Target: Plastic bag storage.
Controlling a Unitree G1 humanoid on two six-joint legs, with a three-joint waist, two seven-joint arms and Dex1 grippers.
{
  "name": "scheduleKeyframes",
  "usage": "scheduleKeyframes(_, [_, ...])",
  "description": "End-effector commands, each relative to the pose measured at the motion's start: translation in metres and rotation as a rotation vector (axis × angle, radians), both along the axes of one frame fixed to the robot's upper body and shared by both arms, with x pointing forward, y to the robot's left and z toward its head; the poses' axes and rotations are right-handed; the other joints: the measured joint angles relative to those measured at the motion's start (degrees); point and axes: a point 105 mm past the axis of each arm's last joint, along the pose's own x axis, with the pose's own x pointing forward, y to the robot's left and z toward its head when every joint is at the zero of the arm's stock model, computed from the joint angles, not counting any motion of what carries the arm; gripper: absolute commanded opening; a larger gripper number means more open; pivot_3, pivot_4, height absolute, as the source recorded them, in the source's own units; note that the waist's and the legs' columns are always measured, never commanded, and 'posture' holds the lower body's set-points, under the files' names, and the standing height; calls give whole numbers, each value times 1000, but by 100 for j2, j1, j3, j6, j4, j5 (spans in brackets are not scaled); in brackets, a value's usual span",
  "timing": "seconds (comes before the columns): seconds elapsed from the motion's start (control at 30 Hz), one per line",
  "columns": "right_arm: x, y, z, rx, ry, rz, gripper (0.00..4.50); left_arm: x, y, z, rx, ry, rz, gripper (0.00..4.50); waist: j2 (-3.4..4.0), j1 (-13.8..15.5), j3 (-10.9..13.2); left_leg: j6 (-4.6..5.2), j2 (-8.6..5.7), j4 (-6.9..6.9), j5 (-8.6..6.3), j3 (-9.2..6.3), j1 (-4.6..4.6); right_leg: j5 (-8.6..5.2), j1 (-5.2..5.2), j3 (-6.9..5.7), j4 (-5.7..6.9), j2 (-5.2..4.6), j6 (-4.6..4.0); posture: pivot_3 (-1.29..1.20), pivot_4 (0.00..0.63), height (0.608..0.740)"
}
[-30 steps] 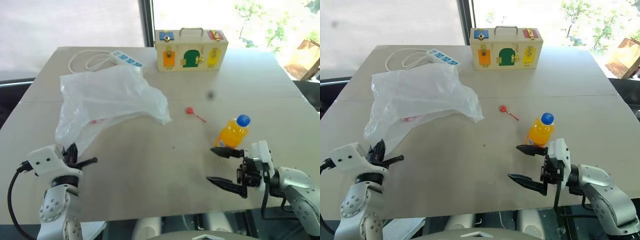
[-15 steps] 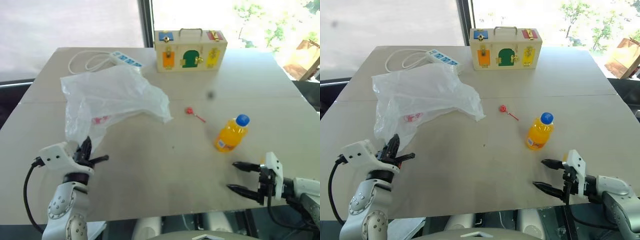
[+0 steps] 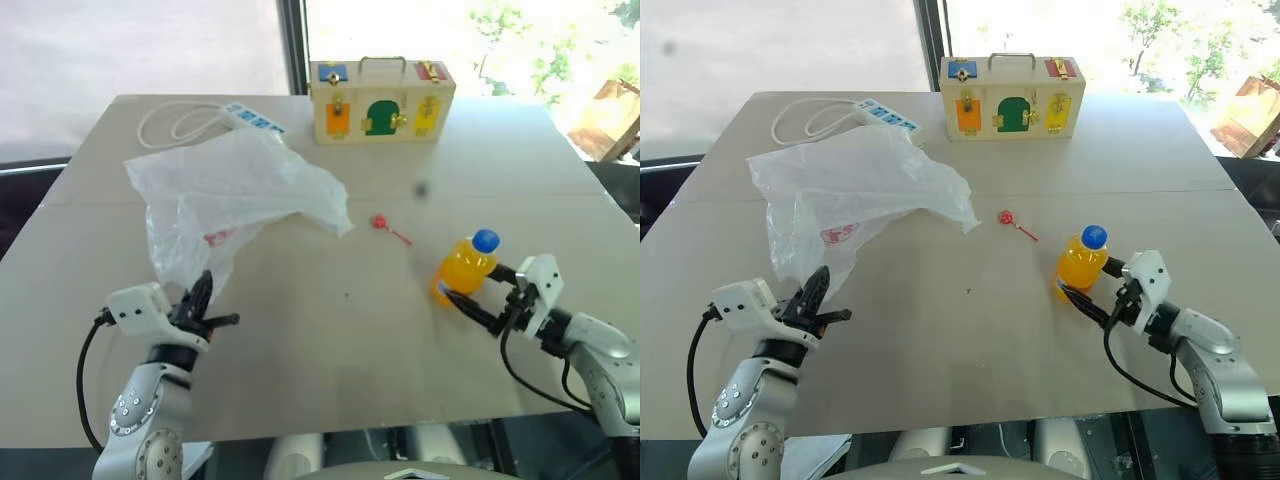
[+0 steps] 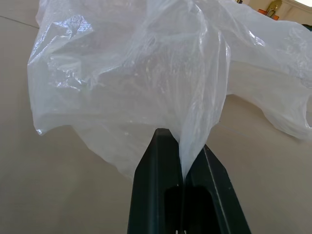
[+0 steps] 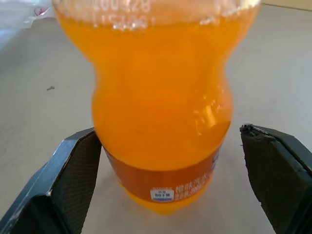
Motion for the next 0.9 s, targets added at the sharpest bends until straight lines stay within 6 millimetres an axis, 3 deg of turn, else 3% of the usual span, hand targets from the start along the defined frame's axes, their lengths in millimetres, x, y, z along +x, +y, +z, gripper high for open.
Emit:
scheduleKeyframes(0.03, [1, 9, 9, 5, -24, 20, 4255, 0, -8, 5, 0, -31, -50, 1, 1, 3, 0, 0, 0, 0, 0, 0, 0, 0, 0, 1, 1, 0, 0, 0, 150, 739])
scheduleKeyframes(0.17, [2, 10, 10, 20, -12, 27, 2982, 1, -18, 6, -30, -36, -99, 0, 1, 2, 0, 0, 0, 0, 0, 0, -1, 0, -1, 0, 1, 0, 0, 0, 150, 739])
scheduleKeyframes(0.23, [1, 16, 12, 35, 8, 47, 2958, 3, -25, 9, -65, -46, -129, 0, 1, 0, 0, 0, 0, 0, 0, 0, 0, 0, 0, 1, 1, 0, 0, 0, 150, 739])
scheduleKeyframes(0.43, [10, 61, 22, 128, 155, 105, 2958, 15, -71, 33, -198, -105, -344, 0, 3, -42, 0, -1, 7, 10, 1, -2, 2, 1, -2, 3, 20, 6, -1, 0, 150, 739])
scheduleKeyframes(0.6, [24, 102, 47, 334, 371, 183, 2958, 17, -109, 53, -244, -132, -547, 0, 16, -100, 10, -1, 8, 11, 1, -4, -8, 10, -13, 9, 32, 14, 14, 0, 150, 739])
scheduleKeyframes(0.7, [40, 124, 52, 389, 538, 201, 2958, 12, -135, 62, -263, -139, -698, 0, 17, -136, 12, -1, 4, 18, 1, -4, -7, 10, -16, 11, 51, 14, 15, 0, 150, 739])
scheduleKeyframes(0.8, [50, 139, 57, 453, 653, 211, 2958, 4, -147, 65, -276, -134, -785, 0, 18, -128, 12, -2, -2, 21, 1, -10, -9, 10, -16, 4, 61, 14, 15, 0, 150, 739])
scheduleKeyframes(0.9, [56, 166, 61, 572, 830, 268, 2958, -10, -160, 64, -266, -111, -905, 0, 25, -159, 17, -2, -5, 21, 1, -9, -28, 12, -35, 4, 68, 13, 19, 0, 150, 739])
